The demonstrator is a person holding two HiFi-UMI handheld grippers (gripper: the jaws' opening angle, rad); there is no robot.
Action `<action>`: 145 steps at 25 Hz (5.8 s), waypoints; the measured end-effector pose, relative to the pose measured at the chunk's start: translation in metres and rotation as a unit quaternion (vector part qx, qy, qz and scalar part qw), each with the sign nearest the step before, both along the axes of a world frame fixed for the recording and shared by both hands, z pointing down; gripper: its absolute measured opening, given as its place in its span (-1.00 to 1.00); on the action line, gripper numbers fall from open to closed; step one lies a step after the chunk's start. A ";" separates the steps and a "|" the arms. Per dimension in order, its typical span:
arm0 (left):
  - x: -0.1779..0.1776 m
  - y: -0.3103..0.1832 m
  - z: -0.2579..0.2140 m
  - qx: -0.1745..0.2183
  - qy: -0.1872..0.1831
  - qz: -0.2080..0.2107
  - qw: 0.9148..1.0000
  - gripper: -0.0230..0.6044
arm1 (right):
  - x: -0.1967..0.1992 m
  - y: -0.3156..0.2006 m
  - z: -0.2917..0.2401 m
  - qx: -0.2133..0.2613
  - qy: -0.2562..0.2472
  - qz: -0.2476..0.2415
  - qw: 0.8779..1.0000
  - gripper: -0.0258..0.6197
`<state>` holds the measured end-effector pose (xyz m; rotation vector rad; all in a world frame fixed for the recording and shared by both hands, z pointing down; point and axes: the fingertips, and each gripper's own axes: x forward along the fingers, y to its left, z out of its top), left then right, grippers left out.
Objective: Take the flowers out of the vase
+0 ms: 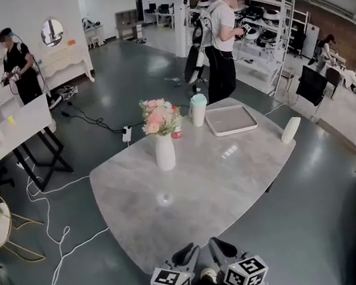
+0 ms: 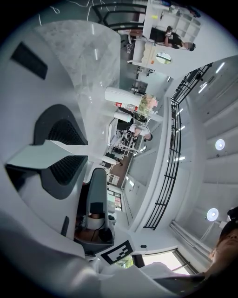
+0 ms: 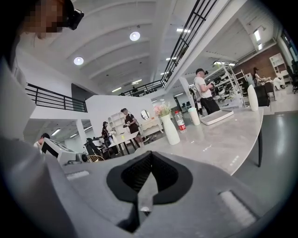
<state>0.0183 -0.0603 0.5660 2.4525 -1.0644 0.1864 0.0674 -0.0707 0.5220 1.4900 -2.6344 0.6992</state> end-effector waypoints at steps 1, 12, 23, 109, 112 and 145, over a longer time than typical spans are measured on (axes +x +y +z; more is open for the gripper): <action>0.002 -0.006 -0.001 0.000 0.000 -0.002 1.000 -0.70 | 0.002 -0.005 0.000 0.000 0.000 -0.003 1.000 -0.92; 0.050 -0.068 -0.001 0.004 0.002 -0.009 1.000 -0.70 | 0.044 -0.067 0.002 0.004 -0.003 -0.018 1.000 -0.92; 0.086 -0.112 0.006 0.013 -0.009 -0.036 0.999 -0.70 | 0.088 -0.116 0.012 0.008 -0.012 -0.033 0.999 -0.92; -0.091 -0.386 -0.043 0.076 -0.026 -0.252 0.964 -0.70 | -0.073 -0.419 -0.043 0.118 0.028 -0.182 0.976 0.62; -0.097 -0.392 -0.041 0.074 -0.028 -0.255 0.964 -0.70 | -0.076 -0.428 -0.040 0.119 0.031 -0.180 0.976 0.64; -0.121 -0.454 -0.067 0.109 -0.023 -0.248 0.962 -0.70 | -0.119 -0.456 -0.042 0.162 0.053 -0.290 0.942 0.68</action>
